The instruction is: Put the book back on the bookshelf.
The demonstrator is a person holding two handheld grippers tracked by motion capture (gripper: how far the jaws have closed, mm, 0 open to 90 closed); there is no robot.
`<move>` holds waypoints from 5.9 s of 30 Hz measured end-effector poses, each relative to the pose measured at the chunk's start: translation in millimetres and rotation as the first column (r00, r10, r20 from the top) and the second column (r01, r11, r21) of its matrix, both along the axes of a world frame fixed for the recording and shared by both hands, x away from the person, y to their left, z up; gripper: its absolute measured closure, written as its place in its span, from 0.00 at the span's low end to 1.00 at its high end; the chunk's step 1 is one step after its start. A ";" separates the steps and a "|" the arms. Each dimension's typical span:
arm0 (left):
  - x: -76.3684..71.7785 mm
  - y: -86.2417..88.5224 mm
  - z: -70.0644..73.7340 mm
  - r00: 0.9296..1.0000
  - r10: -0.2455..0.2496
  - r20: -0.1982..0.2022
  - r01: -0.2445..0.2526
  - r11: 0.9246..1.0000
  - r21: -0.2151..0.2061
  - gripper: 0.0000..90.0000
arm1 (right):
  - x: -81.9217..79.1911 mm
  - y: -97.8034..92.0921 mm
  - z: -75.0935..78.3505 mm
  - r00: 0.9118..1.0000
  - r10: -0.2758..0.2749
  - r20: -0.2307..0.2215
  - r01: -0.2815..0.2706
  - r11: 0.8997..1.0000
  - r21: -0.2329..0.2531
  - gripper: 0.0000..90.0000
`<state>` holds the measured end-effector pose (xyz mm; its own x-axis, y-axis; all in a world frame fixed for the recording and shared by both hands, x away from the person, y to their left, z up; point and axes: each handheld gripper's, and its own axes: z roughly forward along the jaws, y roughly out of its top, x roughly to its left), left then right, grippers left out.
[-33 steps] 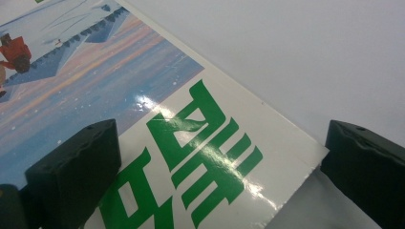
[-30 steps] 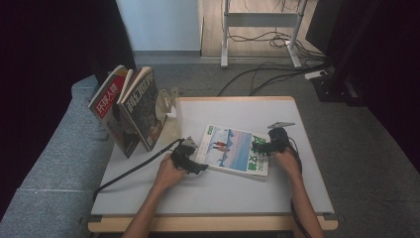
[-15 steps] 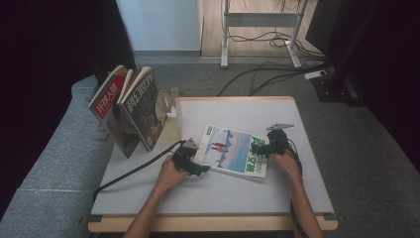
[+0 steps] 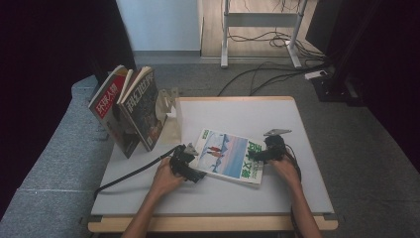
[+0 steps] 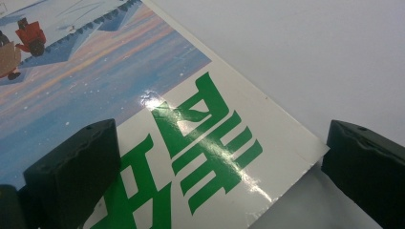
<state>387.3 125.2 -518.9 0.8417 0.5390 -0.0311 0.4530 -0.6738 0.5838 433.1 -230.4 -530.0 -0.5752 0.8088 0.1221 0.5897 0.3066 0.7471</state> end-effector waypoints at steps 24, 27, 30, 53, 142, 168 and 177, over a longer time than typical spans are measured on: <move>-42.7 39.1 0.0 0.998 0.047 -0.048 -0.051 0.996 -0.078 0.03 | -37.4 29.3 -0.8 0.998 0.054 0.007 -0.054 0.998 0.007 0.00; -49.9 43.6 0.2 0.997 0.049 -0.052 -0.053 0.995 -0.082 0.03 | -42.4 33.2 -0.8 0.998 0.061 0.008 -0.061 0.998 0.007 0.00; -55.1 47.0 -0.1 0.997 0.051 -0.057 -0.056 0.994 -0.094 0.02 | -47.4 36.8 -1.0 0.997 0.072 0.010 -0.073 0.997 0.007 0.00; -57.6 67.7 13.7 0.997 0.048 -0.062 -0.057 0.986 -0.158 0.01 | -73.0 42.8 2.9 0.995 0.067 0.077 -0.065 0.998 -0.028 0.00; -1.1 36.7 8.5 0.999 0.042 -0.030 -0.045 0.996 -0.073 0.05 | -105.7 5.4 2.9 0.999 0.008 0.032 -0.004 0.992 -0.124 0.00; -46.3 48.8 7.2 0.997 -0.040 -0.070 0.035 0.997 -0.070 0.05 | -34.4 7.6 6.6 0.996 -0.089 0.024 0.091 0.984 -0.152 0.00; -30.7 70.2 21.1 0.998 0.059 0.037 -0.059 0.998 -0.006 0.00 | -38.7 3.5 2.1 0.995 -0.096 0.030 0.099 0.991 -0.095 0.02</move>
<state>356.6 195.5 -497.9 0.8092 0.5875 -0.0030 0.4698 -0.6439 0.6040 394.4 -226.8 -527.9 -0.4951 0.8684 0.0273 0.6016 0.3200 0.7319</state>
